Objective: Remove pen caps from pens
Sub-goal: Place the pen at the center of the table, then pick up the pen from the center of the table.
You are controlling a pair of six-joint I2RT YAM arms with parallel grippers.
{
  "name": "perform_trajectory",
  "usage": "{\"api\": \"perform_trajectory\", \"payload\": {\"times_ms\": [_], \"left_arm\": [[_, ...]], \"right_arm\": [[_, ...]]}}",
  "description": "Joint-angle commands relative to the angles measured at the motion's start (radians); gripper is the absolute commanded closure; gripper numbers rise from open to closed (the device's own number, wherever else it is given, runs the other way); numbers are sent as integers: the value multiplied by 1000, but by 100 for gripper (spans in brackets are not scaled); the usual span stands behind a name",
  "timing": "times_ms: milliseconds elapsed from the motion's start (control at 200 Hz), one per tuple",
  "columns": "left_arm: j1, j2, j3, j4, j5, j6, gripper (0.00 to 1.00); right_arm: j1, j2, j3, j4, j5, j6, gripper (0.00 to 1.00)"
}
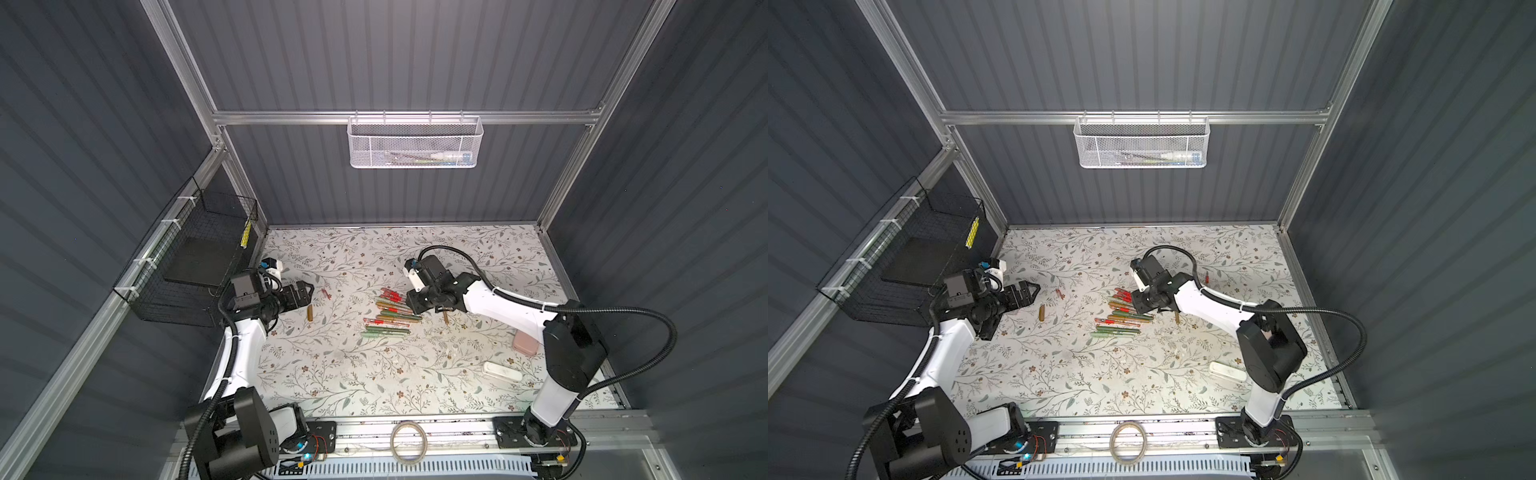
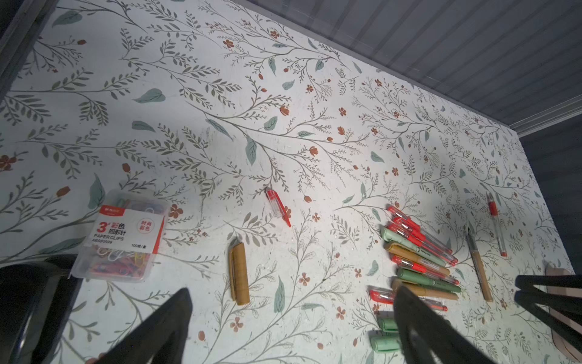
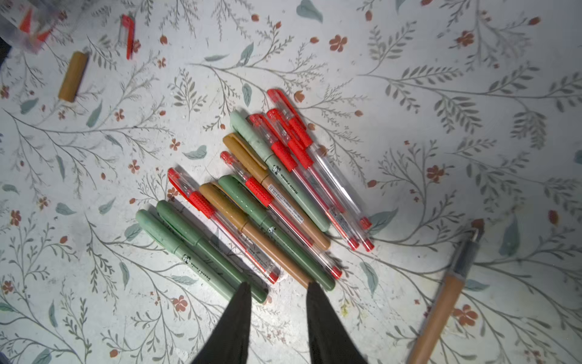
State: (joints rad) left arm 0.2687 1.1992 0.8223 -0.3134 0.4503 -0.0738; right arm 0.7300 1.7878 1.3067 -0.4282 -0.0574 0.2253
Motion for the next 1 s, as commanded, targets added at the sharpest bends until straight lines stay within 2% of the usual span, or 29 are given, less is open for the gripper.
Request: {"api": "perform_trajectory", "payload": {"times_ms": [0,135,525,685,841,996], "left_arm": [[19,-14,7,-11,-2,-7,0],[20,-23,-5,5,2,-7,0],[24,-32,16,-22,-2,-9,0],[24,-37,7,-14,4,-7,0],[24,-37,7,-8,2,-8,0],[24,-36,18,-23,2,-9,0]], "right_arm": [[0,66,74,-85,-52,-40,68],[-4,133,146,-96,-35,-61,68],[-94,433,536,-321,4,-174,68],[-93,485,590,-347,-16,-213,68],[-94,527,640,-379,-6,-233,73],[-98,561,682,-413,-15,-234,74]]}}
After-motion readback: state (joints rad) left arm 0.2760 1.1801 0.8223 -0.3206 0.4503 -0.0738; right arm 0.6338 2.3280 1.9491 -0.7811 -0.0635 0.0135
